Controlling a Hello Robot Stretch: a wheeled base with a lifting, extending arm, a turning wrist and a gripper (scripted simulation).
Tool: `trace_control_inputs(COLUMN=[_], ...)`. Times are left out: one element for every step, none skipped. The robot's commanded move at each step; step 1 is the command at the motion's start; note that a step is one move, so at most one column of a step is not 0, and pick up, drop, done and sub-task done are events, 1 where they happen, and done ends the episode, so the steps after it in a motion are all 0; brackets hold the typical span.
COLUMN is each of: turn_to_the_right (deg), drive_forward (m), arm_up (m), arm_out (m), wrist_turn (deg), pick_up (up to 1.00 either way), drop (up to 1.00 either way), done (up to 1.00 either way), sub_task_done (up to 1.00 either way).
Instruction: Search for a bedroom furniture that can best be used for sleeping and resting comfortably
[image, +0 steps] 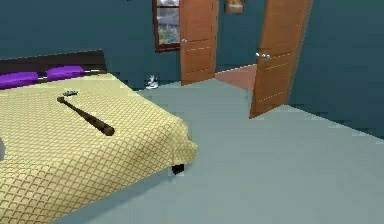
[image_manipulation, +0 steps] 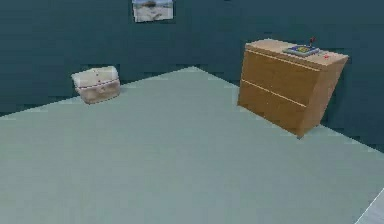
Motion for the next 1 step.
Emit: trace_control_inputs(turn_to_the_right=[0.0], drive_forward=[0.65], arm_up=[0.00], arm_out=[0.00], wrist_turn=[0.0], pick_up=[0.00], drop=[0.00], done=[0.00], sub_task_done=[0.00])
